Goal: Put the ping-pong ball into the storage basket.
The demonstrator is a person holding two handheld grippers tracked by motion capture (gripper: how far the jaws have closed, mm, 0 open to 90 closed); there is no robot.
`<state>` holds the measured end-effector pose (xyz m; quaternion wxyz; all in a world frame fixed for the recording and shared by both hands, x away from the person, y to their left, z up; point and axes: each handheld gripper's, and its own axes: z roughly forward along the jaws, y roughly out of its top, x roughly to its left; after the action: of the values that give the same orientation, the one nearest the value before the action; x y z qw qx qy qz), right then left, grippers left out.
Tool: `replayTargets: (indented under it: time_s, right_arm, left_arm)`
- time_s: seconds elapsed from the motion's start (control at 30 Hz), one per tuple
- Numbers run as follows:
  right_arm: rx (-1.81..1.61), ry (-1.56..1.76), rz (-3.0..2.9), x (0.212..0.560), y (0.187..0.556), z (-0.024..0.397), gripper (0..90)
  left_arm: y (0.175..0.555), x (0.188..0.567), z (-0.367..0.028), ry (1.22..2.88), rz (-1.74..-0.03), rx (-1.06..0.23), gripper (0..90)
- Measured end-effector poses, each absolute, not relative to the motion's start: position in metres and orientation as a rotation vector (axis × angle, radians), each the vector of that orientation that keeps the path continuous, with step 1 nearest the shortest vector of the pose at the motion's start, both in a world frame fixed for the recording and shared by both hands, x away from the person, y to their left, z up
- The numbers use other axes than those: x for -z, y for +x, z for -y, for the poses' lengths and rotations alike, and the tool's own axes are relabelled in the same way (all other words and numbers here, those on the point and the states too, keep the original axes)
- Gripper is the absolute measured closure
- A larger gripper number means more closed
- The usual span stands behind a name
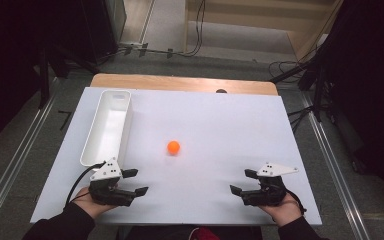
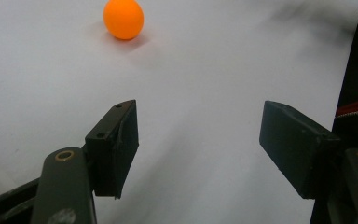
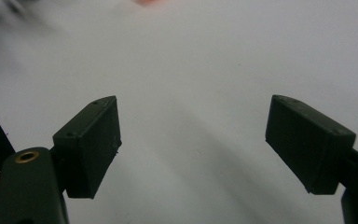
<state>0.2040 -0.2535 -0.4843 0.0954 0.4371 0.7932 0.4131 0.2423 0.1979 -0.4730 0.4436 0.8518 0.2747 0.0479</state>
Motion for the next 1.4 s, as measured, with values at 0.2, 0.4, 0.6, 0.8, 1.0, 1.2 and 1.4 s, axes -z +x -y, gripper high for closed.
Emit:
replayTargets:
  time_s: [0.2, 0.4, 0.6, 0.8, 1.0, 1.2, 1.4]
  right_arm:
    - [-1.201, 1.294, -2.402, 0.4858, 0.2053, 0.2535, 8.5]
    - [-1.164, 1.296, -2.362, 0.4844, 0.2047, 0.2544, 0.0]
    - [-1.158, 1.284, -2.343, 0.4847, 0.2051, 0.2542, 0.0]
    - [-1.164, 1.272, -2.332, 0.4832, 0.2047, 0.2535, 0.0]
    - [-1.149, 1.268, -2.355, 0.4855, 0.2054, 0.2522, 0.0]
    - [-1.168, 1.280, -2.393, 0.4873, 0.2059, 0.2505, 0.0]
    - [-1.153, 1.285, -2.394, 0.4884, 0.2066, 0.2513, 0.0]
  left_arm:
    - [0.2422, 0.4731, -0.1968, 2.123, -0.666, -0.114, 28.6]
    - [0.2428, 0.4733, -0.1965, 2.118, -0.676, -0.108, 28.6]
    - [0.2427, 0.4739, -0.1962, 2.117, -0.676, -0.109, 28.6]
    - [0.2432, 0.4742, -0.1963, 2.119, -0.681, -0.106, 28.6]
    - [0.2438, 0.4741, -0.1965, 2.126, -0.679, -0.102, 28.6]
    - [0.2440, 0.4744, -0.1964, 2.128, -0.681, -0.105, 28.6]
    - [0.2441, 0.4742, -0.1962, 2.130, -0.684, -0.103, 28.6]
